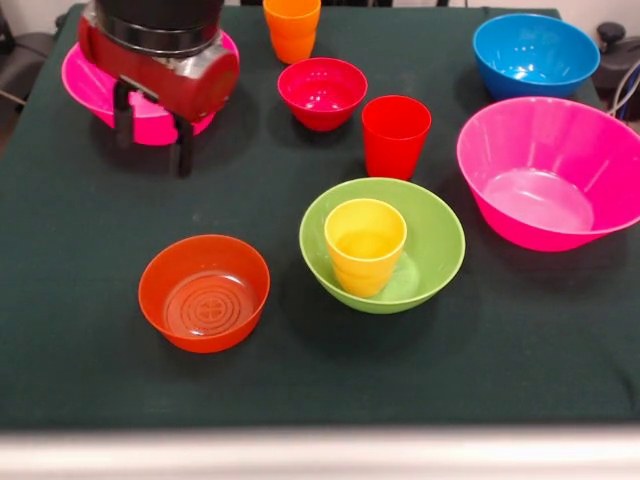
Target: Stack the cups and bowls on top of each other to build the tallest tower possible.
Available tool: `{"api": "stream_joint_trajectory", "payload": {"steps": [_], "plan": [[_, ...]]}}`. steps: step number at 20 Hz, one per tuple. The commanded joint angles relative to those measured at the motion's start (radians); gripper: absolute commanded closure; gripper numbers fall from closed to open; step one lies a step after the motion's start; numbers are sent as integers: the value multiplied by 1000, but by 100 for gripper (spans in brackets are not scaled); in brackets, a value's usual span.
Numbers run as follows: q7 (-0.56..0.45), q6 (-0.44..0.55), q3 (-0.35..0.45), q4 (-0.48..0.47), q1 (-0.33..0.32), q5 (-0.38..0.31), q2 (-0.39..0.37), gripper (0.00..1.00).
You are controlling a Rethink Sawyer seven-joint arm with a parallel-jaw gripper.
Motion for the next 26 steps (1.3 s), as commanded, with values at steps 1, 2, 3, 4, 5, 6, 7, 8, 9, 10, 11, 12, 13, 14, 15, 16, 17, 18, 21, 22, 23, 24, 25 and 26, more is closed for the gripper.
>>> {"api": "stream_joint_trajectory", "payload": {"steps": [1, 2, 3, 4, 5, 6, 7, 8, 9, 10, 11, 12, 13, 14, 15, 16, 17, 18, 21, 22, 23, 24, 25, 26], "plan": [[-37, -57, 25, -13, -28, -52, 126, 0], [-31, -75, 37, -16, -40, -37, 141, 0], [-25, -136, 56, -5, -57, -25, 155, 0], [-29, -150, 76, 0, -71, -7, 167, 0], [-40, -183, 104, 16, -89, 15, 171, 0], [-51, -215, 131, 32, -107, 36, 176, 0], [-59, -234, 155, 33, -122, 56, 186, 0], [-71, -236, 176, 38, -137, 76, 196, 0], [-73, -246, 184, 43, -143, 84, 198, 0], [-81, -249, 191, 37, -148, 90, 207, 0], [-88, -252, 198, 32, -154, 95, 216, 0], [-92, -254, 199, 30, -156, 98, 220, 0], [-96, -260, 201, 24, -158, 98, 233, 0], [-100, -266, 203, 18, -161, 98, 246, 0], [-104, -262, 201, 12, -162, 96, 255, 0], [-109, -268, 199, 12, -163, 93, 261, 0], [-114, -275, 202, 12, -167, 92, 266, 0], [-121, -272, 208, 7, -174, 96, 275, 0], [-139, -291, 235, 30, -196, 99, 281, 0], [-145, -294, 245, 43, -203, 102, 276, 0], [-155, -302, 267, 92, -216, 111, 249, 0], [-167, -306, 287, 118, -229, 118, 236, 0], [-180, -295, 318, 168, -249, 136, 206, 0], [-183, -287, 339, 196, -264, 147, 186, 0]]}}
